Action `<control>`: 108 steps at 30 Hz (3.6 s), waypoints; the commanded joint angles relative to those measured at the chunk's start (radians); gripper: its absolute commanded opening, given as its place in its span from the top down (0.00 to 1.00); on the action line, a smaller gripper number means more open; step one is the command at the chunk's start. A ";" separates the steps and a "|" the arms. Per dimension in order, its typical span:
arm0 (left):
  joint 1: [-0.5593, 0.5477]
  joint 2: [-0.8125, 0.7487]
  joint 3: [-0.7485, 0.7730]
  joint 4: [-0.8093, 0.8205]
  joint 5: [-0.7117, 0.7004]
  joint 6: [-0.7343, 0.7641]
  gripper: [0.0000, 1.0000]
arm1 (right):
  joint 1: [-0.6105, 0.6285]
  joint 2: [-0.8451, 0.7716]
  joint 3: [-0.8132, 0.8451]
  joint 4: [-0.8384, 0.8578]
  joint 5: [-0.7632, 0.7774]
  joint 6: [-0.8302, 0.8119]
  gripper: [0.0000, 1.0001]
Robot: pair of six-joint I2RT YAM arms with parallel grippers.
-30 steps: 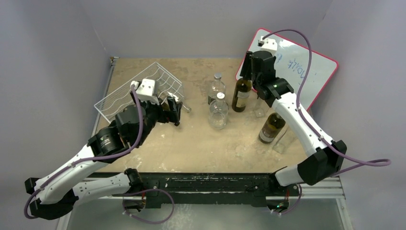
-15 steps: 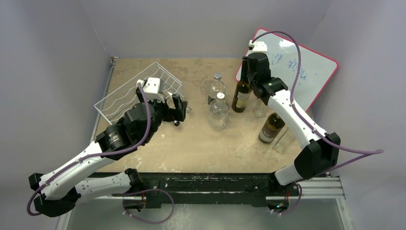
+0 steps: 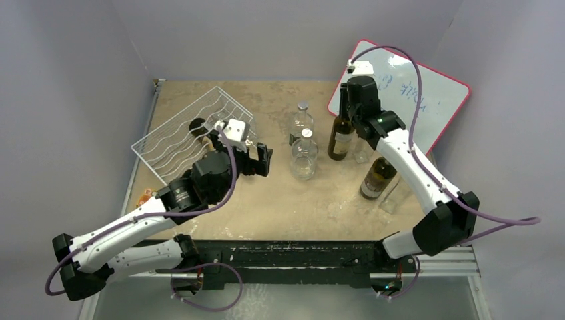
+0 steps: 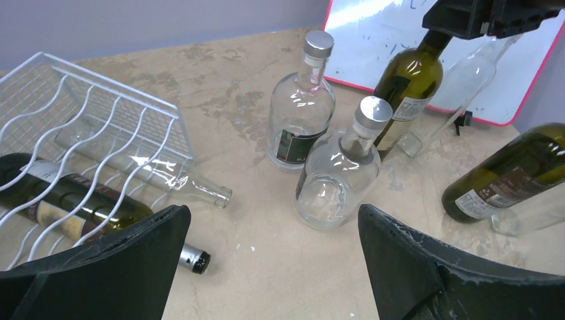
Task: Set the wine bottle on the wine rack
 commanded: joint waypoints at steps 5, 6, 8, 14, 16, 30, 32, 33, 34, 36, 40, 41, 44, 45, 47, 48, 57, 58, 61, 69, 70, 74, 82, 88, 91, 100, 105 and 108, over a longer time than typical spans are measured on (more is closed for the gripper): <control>0.002 0.039 -0.134 0.400 0.148 0.231 0.01 | -0.002 -0.165 0.047 -0.122 -0.043 -0.069 1.00; 0.001 0.047 -0.151 0.431 0.174 0.244 0.01 | -0.002 -0.179 0.046 -0.137 -0.067 -0.063 1.00; 0.002 0.062 -0.178 0.489 0.214 0.250 0.02 | -0.002 -0.205 0.040 -0.167 -0.100 -0.038 1.00; 0.002 0.110 -0.216 0.530 0.313 0.185 0.00 | -0.002 -0.296 0.018 -0.237 -0.329 -0.008 1.00; 0.001 0.120 -0.236 0.560 0.363 0.164 0.00 | -0.002 -0.328 -0.001 -0.244 -0.397 -0.004 1.00; 0.001 0.276 -0.352 0.791 0.580 0.040 0.04 | -0.001 -0.424 -0.131 -0.164 -0.726 0.049 1.00; -0.002 0.299 -0.362 0.817 0.580 0.036 0.04 | -0.001 -0.417 -0.145 -0.128 -0.781 0.071 1.00; -0.005 0.311 -0.366 0.830 0.582 0.039 0.05 | -0.001 -0.414 -0.151 -0.111 -0.793 0.082 1.00; -0.007 0.322 -0.371 0.841 0.581 0.046 0.05 | -0.002 -0.410 -0.156 -0.096 -0.799 0.094 1.00; -0.014 0.344 -0.379 0.863 0.584 0.063 0.05 | -0.002 -0.408 -0.168 -0.060 -0.809 0.121 1.00; -0.027 0.381 -0.375 0.868 0.596 0.090 0.05 | -0.002 -0.393 -0.188 -0.015 -0.845 0.153 1.00; -0.030 0.393 -0.375 0.872 0.597 0.090 0.05 | -0.002 -0.391 -0.194 -0.003 -0.854 0.161 1.00; -0.034 0.425 -0.372 0.870 0.581 0.093 0.06 | -0.002 -0.383 -0.212 0.034 -0.876 0.185 1.00; -0.034 0.434 -0.371 0.867 0.575 0.095 0.06 | -0.002 -0.381 -0.214 0.042 -0.887 0.191 1.00; -0.036 0.448 -0.370 0.864 0.553 0.095 0.07 | -0.001 -0.377 -0.216 0.055 -0.903 0.199 1.00; -0.035 0.454 -0.371 0.862 0.529 0.095 0.08 | -0.002 -0.377 -0.216 0.060 -0.910 0.199 1.00; -0.035 0.467 -0.379 0.855 0.489 0.135 0.05 | -0.001 -0.373 -0.217 0.079 -0.972 0.197 1.00; -0.035 0.464 -0.382 0.862 0.499 0.137 0.04 | -0.001 -0.374 -0.218 0.079 -0.977 0.196 1.00; -0.033 0.464 -0.389 0.871 0.537 0.142 0.03 | 0.000 -0.380 -0.226 0.090 -0.999 0.191 1.00; -0.033 0.413 -0.411 0.863 0.603 0.244 0.03 | -0.002 -0.403 -0.241 0.103 -1.064 0.147 1.00; -0.034 0.407 -0.409 0.858 0.609 0.256 0.05 | -0.002 -0.405 -0.243 0.105 -1.069 0.144 1.00; -0.034 0.384 -0.410 0.853 0.615 0.291 0.20 | -0.001 -0.406 -0.246 0.104 -1.081 0.132 1.00; -0.034 0.304 -0.393 0.793 0.575 0.371 0.86 | -0.002 -0.413 -0.250 0.079 -1.127 0.079 0.80; -0.035 0.232 -0.259 0.440 0.526 0.606 1.00 | -0.001 -0.424 -0.247 0.028 -1.117 -0.009 0.38; -0.035 0.205 -0.171 0.255 0.501 0.706 1.00 | -0.001 -0.426 -0.216 -0.007 -1.117 -0.062 0.38; -0.035 0.152 -0.074 -0.034 0.256 1.072 1.00 | 0.014 -0.426 -0.232 -0.042 -1.113 -0.134 0.33; -0.034 0.107 -0.117 -0.009 0.157 1.226 1.00 | 0.093 -0.425 -0.260 -0.074 -1.029 -0.161 0.31; -0.034 0.081 -0.140 0.007 0.132 1.302 1.00 | 0.158 -0.391 -0.272 -0.089 -0.968 -0.164 0.30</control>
